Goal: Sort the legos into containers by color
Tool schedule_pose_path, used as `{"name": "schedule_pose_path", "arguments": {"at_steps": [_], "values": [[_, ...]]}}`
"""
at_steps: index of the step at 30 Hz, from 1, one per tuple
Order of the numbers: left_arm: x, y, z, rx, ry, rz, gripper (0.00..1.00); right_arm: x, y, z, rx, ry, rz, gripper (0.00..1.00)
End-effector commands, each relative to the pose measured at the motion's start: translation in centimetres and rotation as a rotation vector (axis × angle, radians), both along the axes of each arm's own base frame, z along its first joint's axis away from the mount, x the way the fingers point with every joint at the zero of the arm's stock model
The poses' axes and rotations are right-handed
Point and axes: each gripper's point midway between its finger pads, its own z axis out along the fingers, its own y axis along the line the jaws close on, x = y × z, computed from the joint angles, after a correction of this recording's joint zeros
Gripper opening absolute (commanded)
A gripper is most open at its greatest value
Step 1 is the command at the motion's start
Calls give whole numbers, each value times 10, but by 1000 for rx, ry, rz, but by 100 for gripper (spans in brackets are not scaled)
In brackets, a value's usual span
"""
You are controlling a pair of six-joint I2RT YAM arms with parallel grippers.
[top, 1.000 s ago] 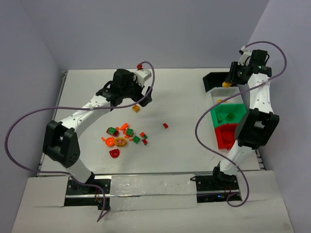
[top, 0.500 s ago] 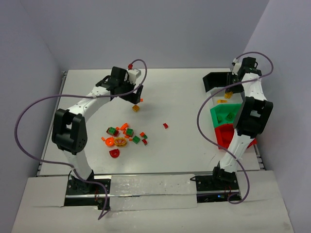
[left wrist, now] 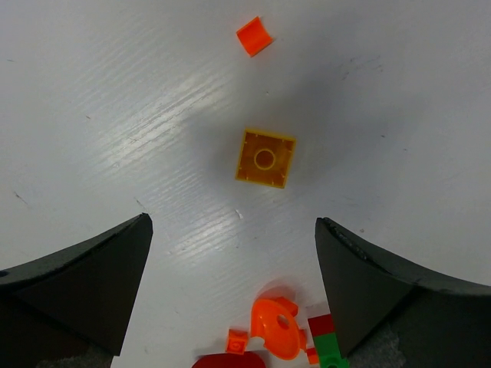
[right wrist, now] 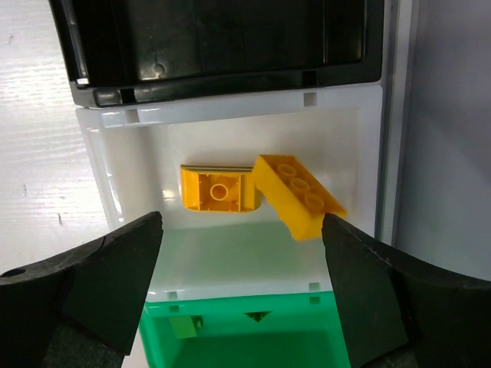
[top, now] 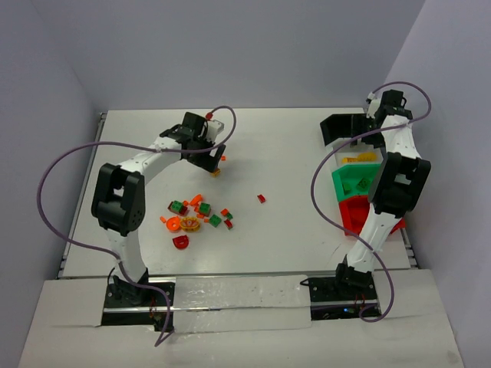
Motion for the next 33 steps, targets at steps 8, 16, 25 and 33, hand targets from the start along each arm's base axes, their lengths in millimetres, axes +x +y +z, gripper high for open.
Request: {"name": "schedule_pose_path", "arguments": {"at_steps": [8, 16, 25, 33], "values": [[26, -22, -12, -15, -8, -100, 89, 7, 91, 94, 159, -211, 158, 94], [19, -41, -28, -74, 41, -183, 79, -6, 148, 117, 294, -239, 248, 96], [13, -41, -45, -51, 70, -183, 56, -14, 194, 110, 414, -193, 312, 98], [12, -37, -54, 15, 53, -203, 47, -40, 249, 77, 622, -51, 368, 100]]}}
